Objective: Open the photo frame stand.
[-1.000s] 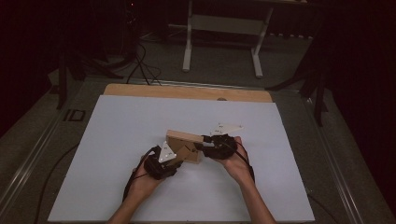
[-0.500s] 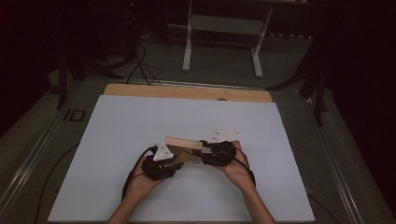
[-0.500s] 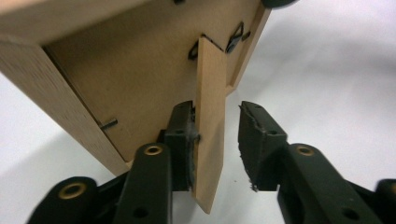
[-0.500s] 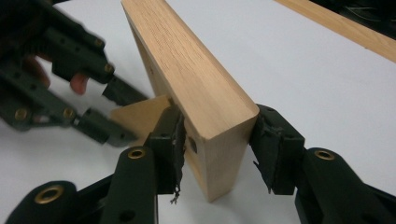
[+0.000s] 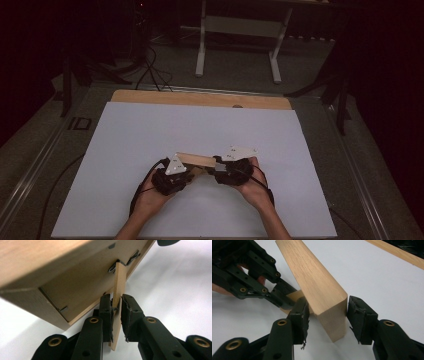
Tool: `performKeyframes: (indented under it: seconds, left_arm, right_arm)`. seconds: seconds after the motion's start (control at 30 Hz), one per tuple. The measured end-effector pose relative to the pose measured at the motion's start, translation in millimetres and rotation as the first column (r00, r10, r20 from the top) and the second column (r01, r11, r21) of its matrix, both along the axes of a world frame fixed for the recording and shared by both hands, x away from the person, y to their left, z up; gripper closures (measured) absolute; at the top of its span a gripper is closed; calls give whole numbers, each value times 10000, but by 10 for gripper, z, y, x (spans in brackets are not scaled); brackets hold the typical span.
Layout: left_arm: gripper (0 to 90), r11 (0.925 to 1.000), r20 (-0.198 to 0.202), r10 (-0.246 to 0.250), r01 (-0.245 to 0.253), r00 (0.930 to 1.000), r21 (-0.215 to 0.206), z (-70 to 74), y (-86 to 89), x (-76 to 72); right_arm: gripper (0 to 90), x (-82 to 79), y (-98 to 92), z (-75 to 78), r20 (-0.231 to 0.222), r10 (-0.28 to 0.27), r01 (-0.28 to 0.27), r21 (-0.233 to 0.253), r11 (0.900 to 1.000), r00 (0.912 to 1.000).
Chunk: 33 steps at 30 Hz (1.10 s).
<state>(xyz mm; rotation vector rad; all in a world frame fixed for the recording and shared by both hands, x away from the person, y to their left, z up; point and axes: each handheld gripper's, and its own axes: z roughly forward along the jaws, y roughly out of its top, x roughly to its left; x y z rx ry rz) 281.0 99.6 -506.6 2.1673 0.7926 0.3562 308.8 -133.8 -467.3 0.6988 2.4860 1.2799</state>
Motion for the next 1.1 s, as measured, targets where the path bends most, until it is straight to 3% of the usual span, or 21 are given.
performKeyframes:
  seconds: [0.53, 0.67, 1.1]
  left_arm:
    - [768, 9993, -7, -102, 102, 9999, 360, -33, -24, -63]
    - [735, 9991, 85, -21, 17, 10000, 417, -36, -27, -75]
    - [681, 9997, 160, 141, -144, 9998, 178, 5, 66, -121]
  right_arm:
    - [498, -105, -14, -50, -56, 200, -200, -62, 9998, 9998]
    - [476, -88, -32, -64, -270, 276, -274, 74, 9996, 9993]
    - [430, -89, -100, -83, -333, 270, -264, 178, 9995, 9991]
